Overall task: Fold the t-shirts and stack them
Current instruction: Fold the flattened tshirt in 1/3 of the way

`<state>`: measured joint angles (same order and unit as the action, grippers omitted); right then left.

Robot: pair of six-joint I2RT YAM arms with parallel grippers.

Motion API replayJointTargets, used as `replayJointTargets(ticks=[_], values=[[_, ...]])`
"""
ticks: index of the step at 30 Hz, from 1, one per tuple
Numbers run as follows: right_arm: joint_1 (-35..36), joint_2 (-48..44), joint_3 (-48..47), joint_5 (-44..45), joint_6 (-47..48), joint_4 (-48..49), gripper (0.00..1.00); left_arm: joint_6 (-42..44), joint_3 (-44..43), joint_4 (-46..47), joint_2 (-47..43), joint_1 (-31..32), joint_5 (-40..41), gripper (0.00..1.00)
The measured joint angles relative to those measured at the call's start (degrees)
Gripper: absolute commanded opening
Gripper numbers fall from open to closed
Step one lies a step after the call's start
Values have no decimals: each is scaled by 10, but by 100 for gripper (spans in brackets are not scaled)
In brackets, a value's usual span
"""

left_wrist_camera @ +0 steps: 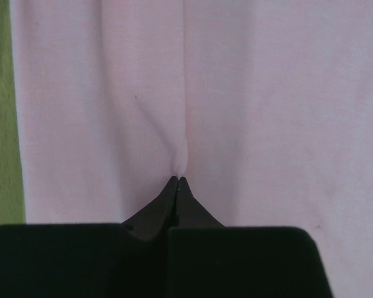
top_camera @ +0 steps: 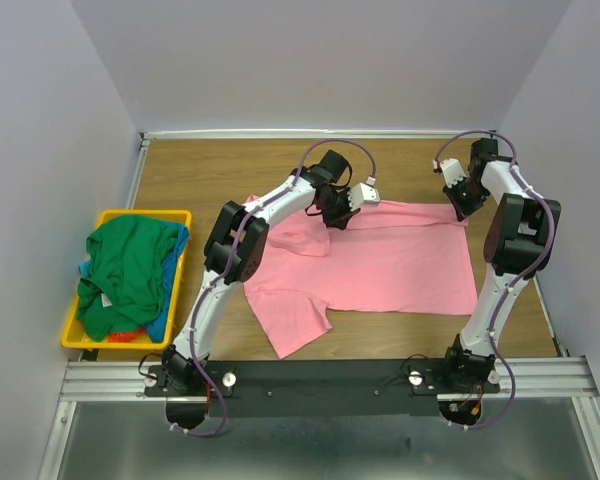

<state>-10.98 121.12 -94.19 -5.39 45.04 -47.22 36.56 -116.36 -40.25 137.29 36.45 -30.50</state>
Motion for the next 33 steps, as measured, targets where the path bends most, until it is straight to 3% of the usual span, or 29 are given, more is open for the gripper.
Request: replayJointTargets(ticks=[31,33], values=[[0,-35,44,0,27,0,2,25,33,-27,-61,-15,-2,1],[0,-36,50,0,31,0,9,29,38,-29,-61,-15,-2,19]])
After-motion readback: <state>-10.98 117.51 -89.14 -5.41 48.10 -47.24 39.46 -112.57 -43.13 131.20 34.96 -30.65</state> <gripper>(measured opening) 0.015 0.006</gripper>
